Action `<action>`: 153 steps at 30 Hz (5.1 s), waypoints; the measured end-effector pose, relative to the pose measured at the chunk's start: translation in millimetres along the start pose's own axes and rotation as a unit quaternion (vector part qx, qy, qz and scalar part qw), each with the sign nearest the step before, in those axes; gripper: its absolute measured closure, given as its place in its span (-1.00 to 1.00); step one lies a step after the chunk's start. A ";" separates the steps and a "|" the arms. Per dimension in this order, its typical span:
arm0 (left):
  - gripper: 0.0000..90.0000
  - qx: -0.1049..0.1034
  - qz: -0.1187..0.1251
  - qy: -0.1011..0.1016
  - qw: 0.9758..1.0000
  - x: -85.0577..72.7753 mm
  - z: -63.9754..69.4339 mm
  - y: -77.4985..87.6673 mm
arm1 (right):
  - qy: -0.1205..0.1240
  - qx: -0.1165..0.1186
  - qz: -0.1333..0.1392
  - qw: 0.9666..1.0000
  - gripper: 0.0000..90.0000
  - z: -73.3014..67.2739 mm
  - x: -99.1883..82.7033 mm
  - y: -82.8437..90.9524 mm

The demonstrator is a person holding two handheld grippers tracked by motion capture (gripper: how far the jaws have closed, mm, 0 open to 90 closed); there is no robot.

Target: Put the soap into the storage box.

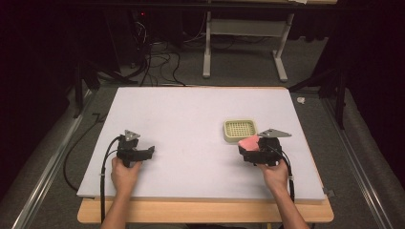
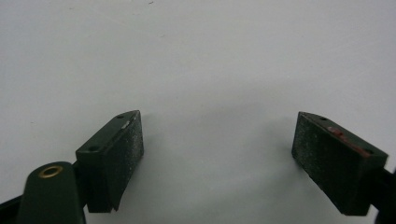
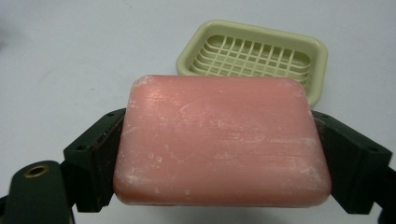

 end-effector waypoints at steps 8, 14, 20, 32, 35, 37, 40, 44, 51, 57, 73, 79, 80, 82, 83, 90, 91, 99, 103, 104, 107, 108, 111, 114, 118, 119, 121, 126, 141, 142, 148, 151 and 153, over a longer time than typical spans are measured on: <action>-0.62 0.000 0.000 0.000 1.000 0.0 0.0 0.0 | -0.015 0.001 -0.004 1.000 -0.70 8.1 11.8 -3.4; -0.62 0.000 0.000 0.000 1.000 0.0 0.0 0.0 | -0.021 0.002 -0.010 1.000 -0.70 13.6 20.6 -9.0; -0.62 0.000 0.000 0.000 1.000 0.0 0.0 0.0 | -0.026 0.001 -0.015 1.000 -0.70 16.9 27.9 -15.1; -0.62 0.000 0.000 0.000 1.000 0.0 0.0 0.0 | -0.037 0.000 -0.030 0.999 -0.70 20.5 37.0 -31.3; -0.62 0.000 0.000 0.000 1.000 0.0 0.0 0.0 | -0.034 -0.005 -0.038 0.999 -0.70 21.1 37.3 -37.1; -0.62 0.000 0.000 0.000 1.000 0.0 0.0 0.0 | -0.034 -0.009 -0.044 0.998 -0.70 21.4 37.3 -40.9; -0.62 0.000 0.000 0.000 1.000 0.0 0.0 0.0 | -0.033 -0.012 -0.048 0.998 -0.70 21.0 38.4 -45.2; -0.62 0.000 0.000 0.000 1.000 0.0 0.0 0.0 | -0.038 -0.016 -0.051 0.998 -0.70 21.5 38.5 -50.7; -0.62 0.000 0.000 0.000 1.000 0.0 0.0 0.0 | -0.039 -0.029 -0.064 0.997 -0.70 24.0 34.8 -61.9; -0.62 0.000 0.000 0.000 1.000 0.0 0.0 0.0 | -0.034 -0.033 -0.074 0.996 -0.70 22.9 34.5 -68.5; -0.62 -0.001 0.000 0.001 1.000 0.0 0.0 0.0 | -0.049 -0.040 -0.089 0.994 -0.70 20.5 36.8 -81.7; -0.62 -0.001 0.000 0.001 1.000 0.0 0.0 0.0 | -0.047 -0.040 -0.089 0.994 -0.71 21.9 37.3 -82.0; -0.62 -0.001 0.000 0.001 1.000 0.0 0.0 0.0 | -0.045 -0.039 -0.086 0.994 -0.71 22.0 37.7 -82.0; -0.62 -0.001 0.000 0.001 1.000 0.0 0.0 0.0 | -0.044 -0.043 -0.081 0.995 -0.72 22.8 39.4 -80.6; -0.62 -0.001 0.000 0.001 1.000 0.0 0.0 0.0 | -0.045 -0.044 -0.076 0.995 -0.73 23.1 40.9 -79.2; -0.62 -0.001 0.000 0.001 1.000 0.0 0.0 0.0 | -0.042 -0.041 -0.067 0.996 -0.73 23.8 43.9 -73.9; -0.62 -0.001 0.000 0.001 1.000 0.0 0.0 0.0 | -0.043 -0.041 -0.064 0.996 -0.73 24.4 44.5 -73.2; -0.62 -0.001 0.000 0.001 1.000 0.0 0.0 0.0 | -0.039 -0.031 -0.049 0.998 -0.69 23.0 49.4 -63.2; -0.62 -0.001 0.000 0.001 1.000 0.0 0.0 0.0 | -0.029 -0.026 -0.034 0.999 -0.68 21.9 53.2 -56.7; -0.62 -0.001 0.000 0.001 1.000 0.0 0.0 0.0 | -0.029 -0.026 -0.034 0.999 -0.68 21.9 53.2 -56.7; -0.62 -0.001 0.000 0.001 1.000 0.0 0.0 0.0 | -0.025 -0.024 -0.025 0.999 -0.66 21.8 55.6 -50.4; -0.62 -0.001 0.000 0.001 1.000 0.0 0.0 0.0 | -0.025 -0.024 -0.025 0.999 -0.66 21.8 55.6 -50.4; -0.62 -0.001 0.000 0.001 1.000 0.0 0.0 0.0 | -0.025 -0.022 -0.016 0.999 -0.64 22.1 57.9 -44.6; -0.62 -0.001 0.000 0.001 1.000 0.0 0.0 0.0 | -0.025 -0.022 -0.012 0.999 -0.63 22.8 58.5 -41.2; -0.62 -0.001 0.000 0.001 1.000 0.0 0.0 0.0 | -0.021 -0.020 -0.007 1.000 -0.63 24.0 59.6 -37.5; -0.62 -0.001 0.000 0.001 1.000 0.0 0.0 0.0 | -0.024 -0.021 -0.007 0.999 -0.63 24.0 59.5 -35.9; -0.62 -0.001 0.000 0.001 1.000 0.0 0.0 0.0 | -0.023 -0.020 -0.003 1.000 -0.62 24.8 60.3 -33.9; -0.62 -0.001 0.000 0.001 1.000 0.0 0.0 0.0 | -0.025 -0.018 0.002 1.000 -0.62 26.0 61.1 -27.9; -0.62 -0.002 0.000 0.001 1.000 0.0 0.0 0.0 | -0.030 -0.013 0.023 0.999 -0.59 32.6 59.6 -10.5; -0.62 -0.001 0.001 0.001 1.000 0.1 0.0 -0.1 | -0.028 -0.014 0.024 0.999 -0.59 34.0 59.0 -9.6; -0.62 -0.001 0.000 0.001 1.000 0.0 0.0 0.0 | -0.018 -0.026 0.024 0.999 -0.58 38.2 53.4 -4.8; -0.62 -0.001 0.000 0.001 1.000 0.0 0.0 0.0 | -0.017 -0.027 0.028 0.999 -0.58 39.7 52.2 -1.1; -0.62 -0.001 0.000 0.001 1.000 0.0 0.0 0.0 | -0.019 -0.025 0.032 0.999 -0.58 40.2 51.9 2.5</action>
Point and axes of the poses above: each handheld gripper's, and its own axes: y roughly backward along the jaws, x roughly out of its top, z roughly to its right, the point moved 10 cm from there along -y, roughly forward along the jaws, and after that the axes turned 9 degrees about -y, right-handed, at the moved point
